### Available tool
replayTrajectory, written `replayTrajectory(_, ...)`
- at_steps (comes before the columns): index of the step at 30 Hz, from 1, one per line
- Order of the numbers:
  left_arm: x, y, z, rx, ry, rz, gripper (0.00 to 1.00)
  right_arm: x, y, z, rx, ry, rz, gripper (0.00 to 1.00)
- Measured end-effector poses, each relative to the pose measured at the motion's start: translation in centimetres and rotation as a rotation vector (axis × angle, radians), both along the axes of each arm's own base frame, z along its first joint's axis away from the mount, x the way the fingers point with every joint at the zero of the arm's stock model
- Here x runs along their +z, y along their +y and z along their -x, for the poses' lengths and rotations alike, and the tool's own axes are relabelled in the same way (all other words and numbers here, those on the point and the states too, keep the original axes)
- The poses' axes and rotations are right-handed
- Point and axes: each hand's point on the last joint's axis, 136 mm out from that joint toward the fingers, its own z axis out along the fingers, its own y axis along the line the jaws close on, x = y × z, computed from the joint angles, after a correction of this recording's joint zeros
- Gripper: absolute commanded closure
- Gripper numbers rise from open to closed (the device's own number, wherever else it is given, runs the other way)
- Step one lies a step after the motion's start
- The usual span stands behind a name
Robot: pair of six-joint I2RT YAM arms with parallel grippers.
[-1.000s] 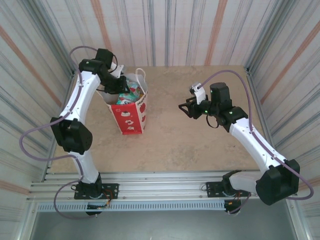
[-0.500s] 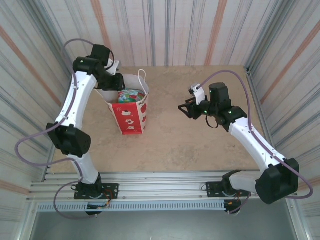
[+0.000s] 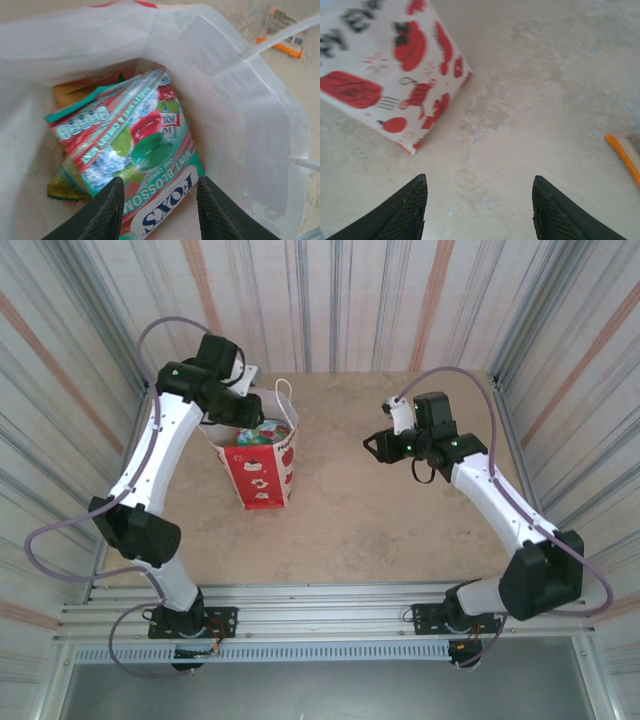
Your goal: Place the snacks into the paper bag
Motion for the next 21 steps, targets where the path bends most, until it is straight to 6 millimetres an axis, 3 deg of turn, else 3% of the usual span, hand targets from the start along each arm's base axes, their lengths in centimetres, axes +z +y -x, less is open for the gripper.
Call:
replayTrajectory(6,1.1,-2.4,1.6,-0.065,-0.11,-0.031,0.54,-5.1,-6.0,-4.9,-0.297,0.262,-0.052,0.52)
replayTrajectory(10,4.3,-2.5,3.1,-0.072,-0.253,-0.039,0.53,-9.2,-8.7,-7.1,-0.433,0.419,-0.069,0.5)
replayTrajectory(16,8.4,-1.7,4.6,-0.051,-0.43,-0.041,0.53,-14.3,-9.7,-8.4,-0.52,0.563,-0.023,0.5)
replayTrajectory(21,8.9,-1.0,4.8,-0.033,-0.466,-0.058,0.53,-16.5,-10.1,-9.7,-0.554,0.603,-0.001,0.5)
